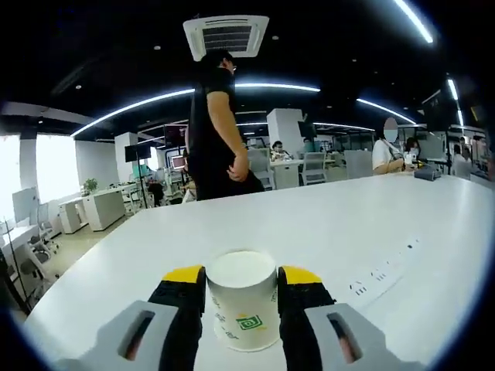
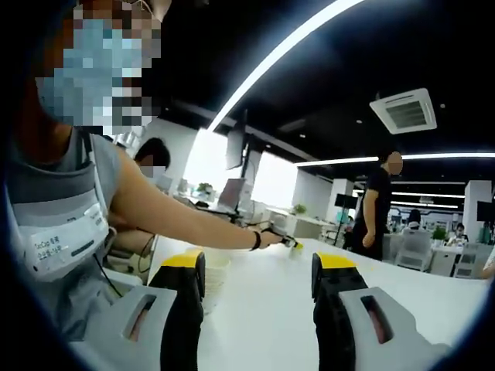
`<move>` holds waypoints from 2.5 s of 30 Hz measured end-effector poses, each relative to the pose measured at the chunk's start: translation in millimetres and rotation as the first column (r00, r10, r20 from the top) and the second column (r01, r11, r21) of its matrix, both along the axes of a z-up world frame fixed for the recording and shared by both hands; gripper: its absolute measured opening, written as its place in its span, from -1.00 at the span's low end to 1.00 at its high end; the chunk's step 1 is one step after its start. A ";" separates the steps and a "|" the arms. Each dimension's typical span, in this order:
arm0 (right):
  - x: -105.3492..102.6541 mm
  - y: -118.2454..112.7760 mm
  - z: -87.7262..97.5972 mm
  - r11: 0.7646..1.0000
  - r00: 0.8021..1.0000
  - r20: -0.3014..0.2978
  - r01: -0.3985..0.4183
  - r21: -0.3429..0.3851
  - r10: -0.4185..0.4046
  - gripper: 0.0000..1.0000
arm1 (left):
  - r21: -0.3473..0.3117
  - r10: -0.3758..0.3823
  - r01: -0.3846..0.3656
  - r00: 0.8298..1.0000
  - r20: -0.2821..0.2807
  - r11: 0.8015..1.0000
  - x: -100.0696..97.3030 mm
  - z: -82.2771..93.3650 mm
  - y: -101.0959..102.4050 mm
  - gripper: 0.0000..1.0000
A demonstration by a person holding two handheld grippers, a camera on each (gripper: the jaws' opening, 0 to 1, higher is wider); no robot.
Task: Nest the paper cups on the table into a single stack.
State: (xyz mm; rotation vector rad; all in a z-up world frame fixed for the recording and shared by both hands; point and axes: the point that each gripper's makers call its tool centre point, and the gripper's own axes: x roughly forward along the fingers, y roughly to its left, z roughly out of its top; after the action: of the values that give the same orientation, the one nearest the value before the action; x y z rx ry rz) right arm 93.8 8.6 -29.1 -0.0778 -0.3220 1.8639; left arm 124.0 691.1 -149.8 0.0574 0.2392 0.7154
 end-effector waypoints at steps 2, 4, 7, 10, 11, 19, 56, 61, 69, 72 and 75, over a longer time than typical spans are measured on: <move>0.1 -0.3 0.2 1.000 1.000 0.000 0.000 0.001 0.000 0.16 | 0.003 0.003 -0.003 1.000 0.002 1.000 -0.3 0.7 0.3 -0.21; 0.5 -0.6 0.3 1.000 1.000 0.000 0.001 0.001 -0.001 0.16 | 0.007 0.005 -0.005 1.000 0.007 1.000 -3.2 3.2 -1.7 -0.21; 1.1 -1.3 1.3 1.000 1.000 -0.001 0.002 0.003 -0.002 0.16 | 0.015 0.006 -0.006 1.000 0.013 1.000 -6.3 9.7 -3.2 -0.22; 1.8 -1.3 2.5 1.000 1.000 -0.003 0.001 0.007 -0.001 0.16 | 0.022 -0.006 0.006 1.000 0.022 1.000 -6.5 15.9 -7.3 -0.22; 2.0 -1.2 2.6 1.000 1.000 -0.003 0.001 0.007 -0.001 0.16 | 0.024 -0.010 0.009 1.000 0.024 1.000 -6.0 16.8 -8.4 -0.22; -1.2 -1.3 5.9 1.000 1.000 -0.004 -0.010 0.015 0.010 0.16 | 0.065 -0.052 0.051 0.998 0.026 0.997 -20.9 34.0 -25.7 -0.22; -9.1 1.1 3.6 0.999 0.998 -0.030 -0.048 0.018 0.048 0.13 | 0.116 -0.377 0.368 0.923 0.073 0.923 -54.5 104.8 -208.1 -0.23; -8.3 3.5 -1.8 0.999 0.998 -0.038 -0.053 0.007 0.053 0.13 | 0.119 -0.443 0.435 0.894 0.060 0.893 -49.8 103.3 -247.9 -0.23; -0.5 4.8 -5.6 0.999 0.998 -0.045 -0.041 -0.001 0.041 0.13 | 0.118 -0.609 0.600 0.791 0.058 0.791 -23.9 93.1 -321.1 -0.23; 4.2 7.3 -7.8 0.999 0.998 -0.046 -0.039 -0.004 0.039 0.13 | 0.123 -0.664 0.655 0.745 0.057 0.746 -13.2 92.8 -336.3 -0.23; 9.9 11.6 -11.7 0.999 0.998 -0.057 -0.034 -0.011 0.033 0.13 | 0.136 -0.699 0.689 0.713 0.048 0.712 -5.5 92.5 -351.2 -0.23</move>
State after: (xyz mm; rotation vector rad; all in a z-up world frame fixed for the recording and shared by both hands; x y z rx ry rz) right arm 103.7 20.2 -40.8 -0.0278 -0.2742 1.8981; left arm 118.5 339.8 -57.3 0.2067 0.0677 -0.0376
